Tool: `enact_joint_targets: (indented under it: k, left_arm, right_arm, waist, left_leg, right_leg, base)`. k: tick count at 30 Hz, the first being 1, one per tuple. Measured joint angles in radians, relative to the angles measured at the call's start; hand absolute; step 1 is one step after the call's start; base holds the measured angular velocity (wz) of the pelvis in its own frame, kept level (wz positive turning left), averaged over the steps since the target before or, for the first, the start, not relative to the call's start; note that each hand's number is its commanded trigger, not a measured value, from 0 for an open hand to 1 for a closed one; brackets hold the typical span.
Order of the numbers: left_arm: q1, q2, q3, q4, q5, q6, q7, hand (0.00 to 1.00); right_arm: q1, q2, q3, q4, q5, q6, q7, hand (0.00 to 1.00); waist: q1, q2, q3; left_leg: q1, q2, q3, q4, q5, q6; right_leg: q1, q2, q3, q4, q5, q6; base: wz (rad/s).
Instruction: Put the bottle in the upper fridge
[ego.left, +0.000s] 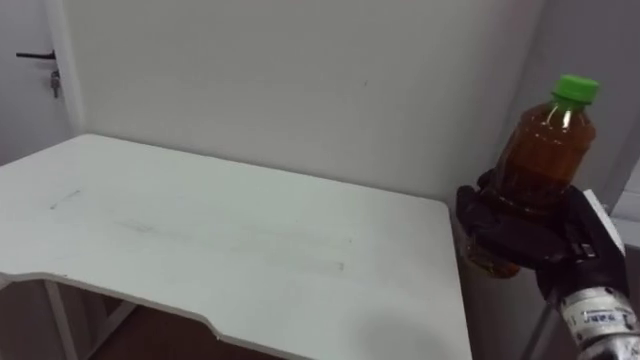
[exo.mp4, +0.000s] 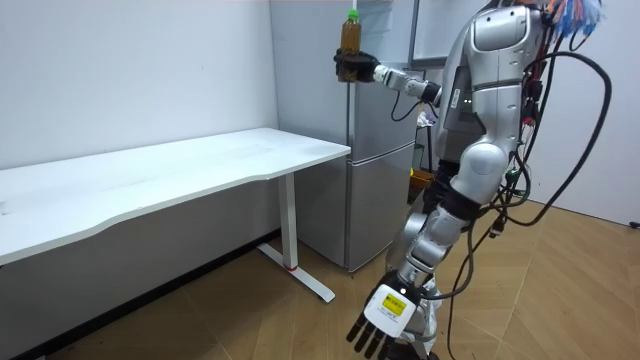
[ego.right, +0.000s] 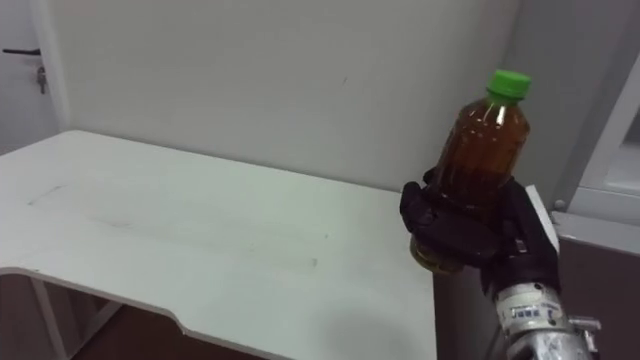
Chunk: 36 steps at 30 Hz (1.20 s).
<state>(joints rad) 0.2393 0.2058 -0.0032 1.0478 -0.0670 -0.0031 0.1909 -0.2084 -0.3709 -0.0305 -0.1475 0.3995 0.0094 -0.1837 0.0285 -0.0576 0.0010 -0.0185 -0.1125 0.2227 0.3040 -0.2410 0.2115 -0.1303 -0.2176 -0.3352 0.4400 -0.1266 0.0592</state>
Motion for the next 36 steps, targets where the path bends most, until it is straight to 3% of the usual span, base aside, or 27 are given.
enact_joint_targets:
  k: [1,3,4,5,8,18,25,27,32,34,36]
  left_arm:
    - [0.001,0.004,0.001,0.01,0.003,-0.001,0.0,0.0]
    - [0.007,0.009,0.013,0.03,0.006,-0.005,0.001,0.0]
    - [0.012,0.009,0.037,0.038,0.013,-0.005,0.001,0.0]
    - [0.018,0.013,0.045,0.041,0.016,-0.005,0.002,0.0]
    - [0.044,0.014,0.065,0.052,0.036,-0.005,0.001,0.0]
    - [0.081,0.011,0.069,0.053,0.062,-0.011,0.002,0.0]
    - [0.083,0.009,0.07,0.054,0.081,-0.014,0.003,0.0]
    - [0.084,0.009,0.079,0.053,0.081,-0.018,0.003,0.0]
    - [0.085,0.009,0.08,0.053,0.082,-0.024,0.004,0.0]
    - [0.085,0.006,0.079,0.053,0.082,-0.029,0.004,0.0]
    - [0.085,0.007,0.08,0.053,0.088,-0.029,0.004,0.0]
  right_arm:
    - [0.0,-0.007,-0.008,-0.014,-0.009,0.0,-0.002,1.0]
    - [0.0,-0.025,-0.025,-0.036,-0.01,0.0,-0.001,1.0]
    - [0.0,-0.027,-0.039,-0.047,-0.011,0.0,-0.001,1.0]
    - [0.0,-0.032,-0.052,-0.058,-0.011,-0.001,-0.002,1.0]
    - [0.001,-0.049,-0.105,-0.079,-0.009,-0.004,-0.002,1.0]
    - [0.015,-0.062,-0.233,-0.154,-0.011,-0.02,-0.062,1.0]
    - [0.023,-0.063,-0.305,-0.161,-0.012,-0.036,-0.131,1.0]
    - [0.031,-0.063,-0.318,-0.161,-0.012,-0.037,-0.148,1.0]
    - [0.034,-0.063,-0.321,-0.161,-0.011,-0.038,-0.177,1.0]
    - [0.035,-0.063,-0.321,-0.161,-0.009,-0.039,-0.179,1.0]
    - [0.035,-0.063,-0.321,-0.161,-0.002,-0.039,-0.189,1.0]
  waist:
    - [-0.004,0.0,-0.0002]
    - [-0.003,-0.004,-0.0029]
    - [-0.004,-0.005,-0.0023]
    - [-0.01,-0.005,-0.0025]
    - [-0.033,-0.014,-0.006]
    - [-0.101,-0.023,-0.0093]
    - [-0.117,-0.021,-0.009]
    - [-0.118,-0.021,-0.0093]
    - [-0.13,-0.024,-0.0104]
    - [-0.131,-0.024,-0.0103]
    - [-0.131,-0.022,-0.0098]
  left_leg:
    - [0.012,0.001,0.001,-0.004,-0.004,-0.007]
    - [0.018,0.007,0.012,-0.004,-0.016,-0.046]
    - [0.024,0.016,0.017,-0.005,-0.026,-0.089]
    - [0.029,0.027,0.018,-0.008,-0.029,-0.105]
    - [0.038,0.038,0.025,-0.016,-0.029,-0.106]
    - [0.065,0.066,0.043,-0.037,-0.051,-0.145]
    - [0.089,0.071,0.05,-0.061,-0.05,-0.149]
    - [0.099,0.071,0.051,-0.076,-0.045,-0.159]
    - [0.102,0.085,0.06,-0.083,-0.042,-0.16]
    - [0.103,0.091,0.069,-0.087,-0.034,-0.147]
    - [0.105,0.098,0.077,-0.098,-0.026,-0.102]
  right_leg:
    - [0.012,0.009,0.011,-0.012,0.0,0.0]
    - [0.015,0.014,0.014,-0.018,0.004,-0.005]
    - [0.028,0.029,0.016,-0.048,0.018,-0.013]
    - [0.042,0.047,0.016,-0.077,0.035,-0.016]
    - [0.058,0.065,0.01,-0.127,0.059,-0.014]
    - [0.079,0.102,0.034,-0.149,0.045,-0.011]
    - [0.094,0.117,0.036,-0.166,0.021,-0.014]
    - [0.095,0.12,0.037,-0.167,0.019,-0.016]
    - [0.095,0.137,0.038,-0.167,0.01,-0.032]
    - [0.094,0.143,0.037,-0.167,0.008,-0.035]
    - [0.093,0.152,0.034,-0.167,0.007,-0.04]
  base:
    - [-0.15]
    - [-0.22]
    - [-0.24]
    - [-0.19]
    - [-0.03]
    - [-0.08]
    - [-0.11]
    - [-0.06]
    - [-0.06]
    - [-0.12]
    - [-0.09]
